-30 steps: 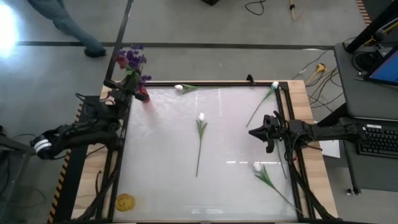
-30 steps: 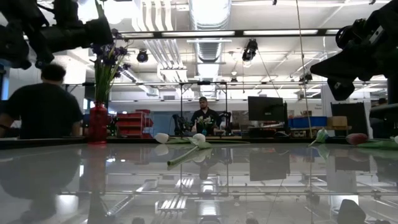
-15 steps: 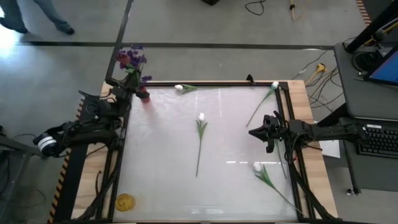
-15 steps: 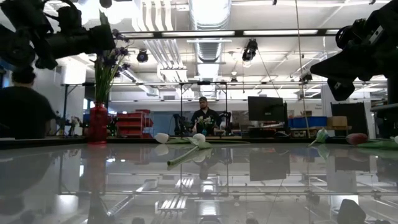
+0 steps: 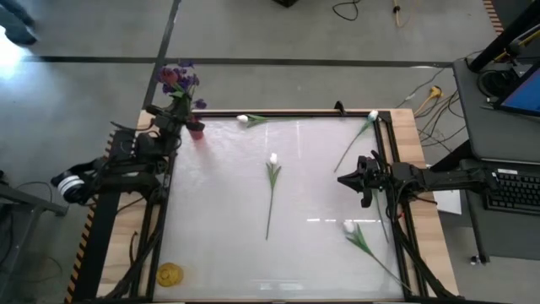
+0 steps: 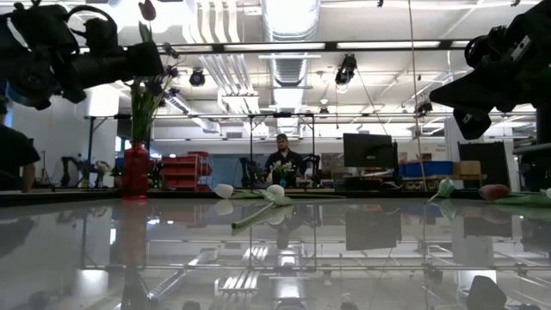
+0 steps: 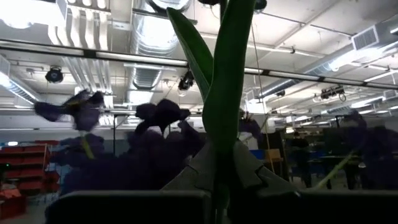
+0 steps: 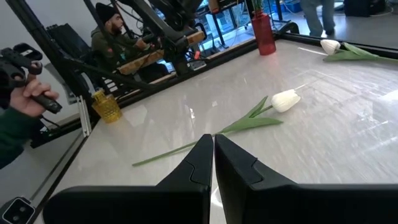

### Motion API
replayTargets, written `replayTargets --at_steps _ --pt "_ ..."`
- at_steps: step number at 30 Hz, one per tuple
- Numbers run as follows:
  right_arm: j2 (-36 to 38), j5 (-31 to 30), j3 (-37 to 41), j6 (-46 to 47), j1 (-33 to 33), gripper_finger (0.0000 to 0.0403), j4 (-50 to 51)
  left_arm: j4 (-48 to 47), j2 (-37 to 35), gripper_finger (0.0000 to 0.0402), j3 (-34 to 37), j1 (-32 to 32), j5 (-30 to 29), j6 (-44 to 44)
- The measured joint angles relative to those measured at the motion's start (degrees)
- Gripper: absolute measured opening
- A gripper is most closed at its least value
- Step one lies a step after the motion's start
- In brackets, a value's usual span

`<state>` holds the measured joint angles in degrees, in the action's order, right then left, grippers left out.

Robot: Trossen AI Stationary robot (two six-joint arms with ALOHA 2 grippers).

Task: Sort flowers into vase by color
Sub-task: Put the bottom red flower into the red vase

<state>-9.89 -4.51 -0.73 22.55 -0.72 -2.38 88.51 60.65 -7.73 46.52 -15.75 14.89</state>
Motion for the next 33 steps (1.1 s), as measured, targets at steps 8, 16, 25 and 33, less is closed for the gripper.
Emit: replayTargets --at_steps 8,16,25,33 --pt "0.0 0.0 0.0 0.0 0.0 0.0009 0.0 1.5 0.9 0.0000 1.5 0.1 -0.2 -1.0" --pt "0.0 0.0 0.0 0.0 0.0 0.0009 0.0 1.5 0.5 0.0000 1.8 0.1 -0.2 -4.4" --pt "0.0 0.0 0.0 0.0 0.0 0.0009 0.0 1.5 0.2 0.0000 -1.1 0.2 -0.3 -3.8" --pt "0.0 0.0 0.0 0.0 0.0 0.0009 0.0 1.5 0.1 0.0000 -1.5 1.4 -0.2 -4.7"
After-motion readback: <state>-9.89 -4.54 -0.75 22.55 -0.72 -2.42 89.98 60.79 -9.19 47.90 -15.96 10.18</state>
